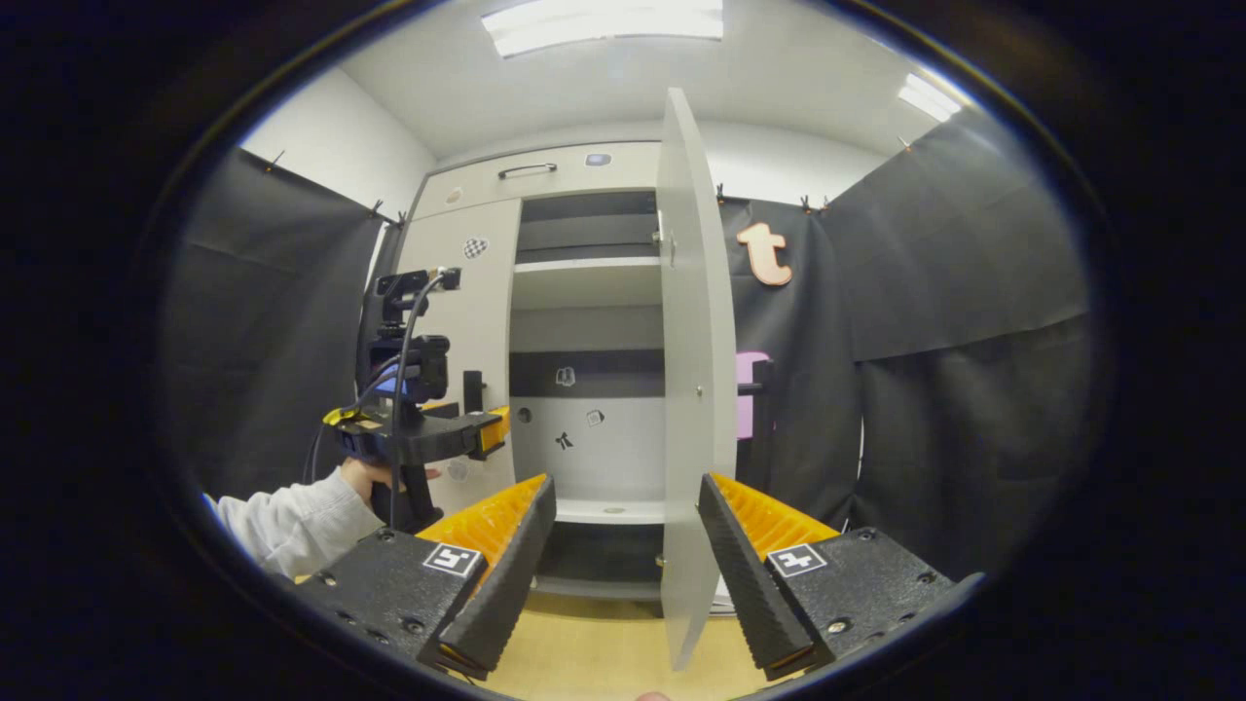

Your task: Open the right door of the double-door shoe cabinet with the right hand, and open the left door with the left hand.

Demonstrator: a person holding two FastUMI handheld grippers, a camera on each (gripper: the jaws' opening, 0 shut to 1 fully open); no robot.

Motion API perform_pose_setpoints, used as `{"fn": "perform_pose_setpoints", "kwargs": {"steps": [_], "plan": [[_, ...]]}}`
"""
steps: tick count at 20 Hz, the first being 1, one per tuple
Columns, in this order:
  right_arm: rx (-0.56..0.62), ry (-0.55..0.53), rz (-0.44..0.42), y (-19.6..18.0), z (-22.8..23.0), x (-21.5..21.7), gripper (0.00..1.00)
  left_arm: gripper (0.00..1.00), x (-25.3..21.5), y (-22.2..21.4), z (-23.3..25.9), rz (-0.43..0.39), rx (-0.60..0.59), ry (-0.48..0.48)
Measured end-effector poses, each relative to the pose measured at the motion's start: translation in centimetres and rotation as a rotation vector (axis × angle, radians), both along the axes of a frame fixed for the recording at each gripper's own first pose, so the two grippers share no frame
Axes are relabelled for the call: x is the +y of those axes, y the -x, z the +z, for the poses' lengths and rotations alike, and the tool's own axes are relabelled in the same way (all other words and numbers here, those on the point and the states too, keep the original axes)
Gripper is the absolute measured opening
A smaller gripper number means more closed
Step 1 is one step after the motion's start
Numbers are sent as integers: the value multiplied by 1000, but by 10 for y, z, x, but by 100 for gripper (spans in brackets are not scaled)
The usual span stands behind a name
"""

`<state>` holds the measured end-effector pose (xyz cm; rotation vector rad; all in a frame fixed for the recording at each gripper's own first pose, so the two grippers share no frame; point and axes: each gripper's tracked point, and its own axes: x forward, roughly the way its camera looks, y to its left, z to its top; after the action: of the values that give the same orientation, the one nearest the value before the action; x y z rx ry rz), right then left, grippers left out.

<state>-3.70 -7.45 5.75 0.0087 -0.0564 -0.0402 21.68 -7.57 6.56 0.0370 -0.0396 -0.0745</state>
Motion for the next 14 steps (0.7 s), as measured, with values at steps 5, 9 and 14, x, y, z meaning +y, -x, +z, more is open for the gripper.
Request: {"fn": "perform_pose_setpoints", "kwargs": {"steps": [5, 9, 14], "plan": [[16, 4, 13, -11, -5, 4, 92, 96, 6, -15, -7, 16, 30, 5], [20, 12, 25, -17, -7, 10, 92, 94, 9, -16, -8, 36, 26, -1], [31, 17, 46, -26, -13, 19, 92, 89, 11, -18, -8, 57, 20, -13]]}}
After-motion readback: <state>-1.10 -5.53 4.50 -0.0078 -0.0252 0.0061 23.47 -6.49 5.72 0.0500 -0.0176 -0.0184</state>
